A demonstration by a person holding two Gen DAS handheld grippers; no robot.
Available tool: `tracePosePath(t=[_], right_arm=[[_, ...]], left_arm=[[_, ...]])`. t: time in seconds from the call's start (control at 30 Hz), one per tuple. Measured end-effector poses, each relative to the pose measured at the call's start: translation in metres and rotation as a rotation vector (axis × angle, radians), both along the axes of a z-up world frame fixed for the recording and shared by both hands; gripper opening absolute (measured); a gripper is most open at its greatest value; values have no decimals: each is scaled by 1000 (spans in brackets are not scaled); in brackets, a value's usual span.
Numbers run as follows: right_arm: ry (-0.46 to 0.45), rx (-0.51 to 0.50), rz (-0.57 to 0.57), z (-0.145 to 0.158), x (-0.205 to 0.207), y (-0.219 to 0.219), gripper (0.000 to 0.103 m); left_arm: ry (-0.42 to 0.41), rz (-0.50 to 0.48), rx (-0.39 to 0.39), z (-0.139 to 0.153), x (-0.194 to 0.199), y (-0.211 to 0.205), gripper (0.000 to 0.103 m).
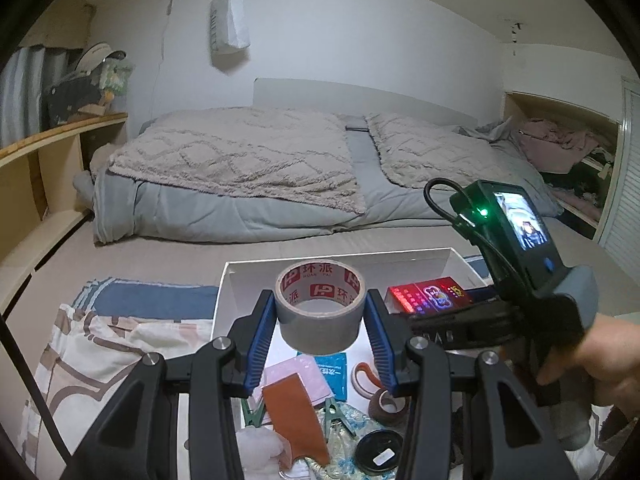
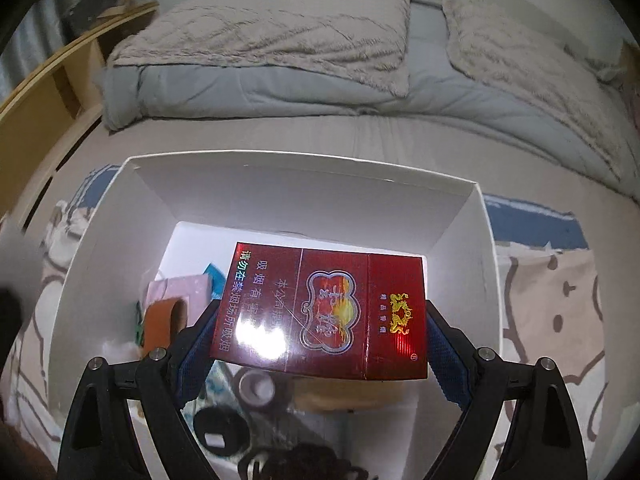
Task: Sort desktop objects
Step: 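Open the right gripper to drop the red cigarette box into the box, then open the left gripper to drop the tape roll into the box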
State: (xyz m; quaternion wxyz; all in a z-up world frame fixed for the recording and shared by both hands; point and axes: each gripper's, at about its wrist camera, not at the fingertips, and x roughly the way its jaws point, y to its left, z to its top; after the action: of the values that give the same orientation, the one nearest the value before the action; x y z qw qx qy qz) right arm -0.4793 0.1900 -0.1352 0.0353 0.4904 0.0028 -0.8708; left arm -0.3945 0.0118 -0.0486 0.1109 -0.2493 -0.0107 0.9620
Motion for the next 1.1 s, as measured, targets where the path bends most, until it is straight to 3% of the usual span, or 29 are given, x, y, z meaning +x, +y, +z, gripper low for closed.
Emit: tracePosePath(t=[0.1,0.2,0.3,0.37,1.1], right_arm=[[-10,-4,-23,-7,-11,2,92],[42,-33,-44,-6,-14,6,93],[68,-37,-75,-6,-15,10,103],[93,-58,-77,-2,-11,12,103],[237,8,171,41,94,13,103]], left_arm=[[-23,14,23,-3,-6,-4,45],[-44,24,35,-7,-10,-4,45],[-61,27,35,-11,-13,-1,45],[-66,28,26,-13,-14,2,45],[-154,82,29,-9,-36,30,44]])
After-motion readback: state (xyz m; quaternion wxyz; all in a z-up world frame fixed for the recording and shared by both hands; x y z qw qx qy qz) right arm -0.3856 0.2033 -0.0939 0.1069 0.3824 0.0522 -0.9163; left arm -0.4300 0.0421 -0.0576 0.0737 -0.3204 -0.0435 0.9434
